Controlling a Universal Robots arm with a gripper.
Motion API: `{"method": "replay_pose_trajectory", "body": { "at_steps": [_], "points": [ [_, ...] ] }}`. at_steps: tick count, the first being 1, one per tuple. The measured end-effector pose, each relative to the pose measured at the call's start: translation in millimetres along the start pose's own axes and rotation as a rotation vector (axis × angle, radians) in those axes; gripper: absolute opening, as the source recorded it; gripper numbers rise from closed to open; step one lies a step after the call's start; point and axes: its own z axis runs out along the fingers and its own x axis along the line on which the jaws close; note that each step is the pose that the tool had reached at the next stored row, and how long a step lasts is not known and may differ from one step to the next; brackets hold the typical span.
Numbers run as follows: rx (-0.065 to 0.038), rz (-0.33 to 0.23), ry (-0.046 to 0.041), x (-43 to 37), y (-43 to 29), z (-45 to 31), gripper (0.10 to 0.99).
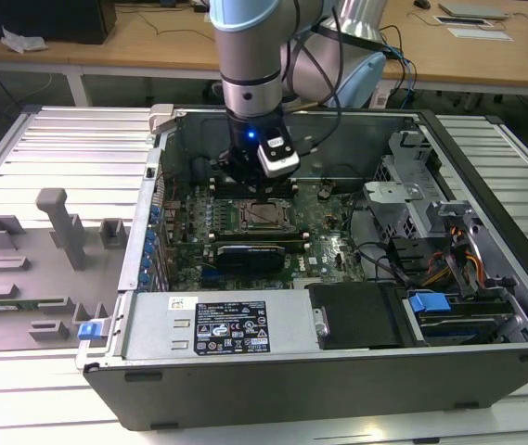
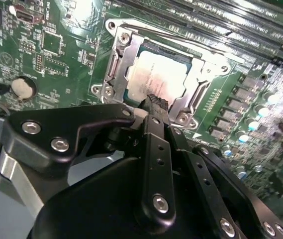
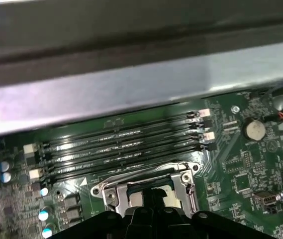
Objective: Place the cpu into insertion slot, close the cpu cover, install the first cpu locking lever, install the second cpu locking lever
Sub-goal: 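Install the first cpu locking lever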
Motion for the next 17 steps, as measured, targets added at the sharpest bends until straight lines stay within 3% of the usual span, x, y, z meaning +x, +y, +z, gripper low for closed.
{"method": "replay_pose_trajectory", "body": {
  "at_steps": [4, 5, 6, 7, 8, 11, 13, 14, 17],
  "points": [
    [0.002, -0.057, 0.0181, -0.2, -0.1, 1.6, 0.106],
    [0.006, -0.073, 0.0352, -4.9, -1.3, 2.6, 0.106],
    [0.010, -0.075, 0.0459, -7.5, -11.7, 2.7, 0.106],
    [0.012, -0.076, 0.0494, -8.7, -19.0, 2.5, 0.106],
    [0.012, -0.076, 0.0522, -9.7, -21.7, 2.6, 0.106],
    [0.011, -0.092, 0.0581, -16.2, -21.4, 3.7, 0.106],
    [0.006, -0.146, 0.0593, -17.6, -21.1, 4.0, 0.106],
    [0.006, -0.146, 0.0596, -17.6, -21.1, 3.3, 0.106],
    [0.006, -0.146, 0.0594, -18.6, -20.8, -4.8, 0.106]
  ]
}}
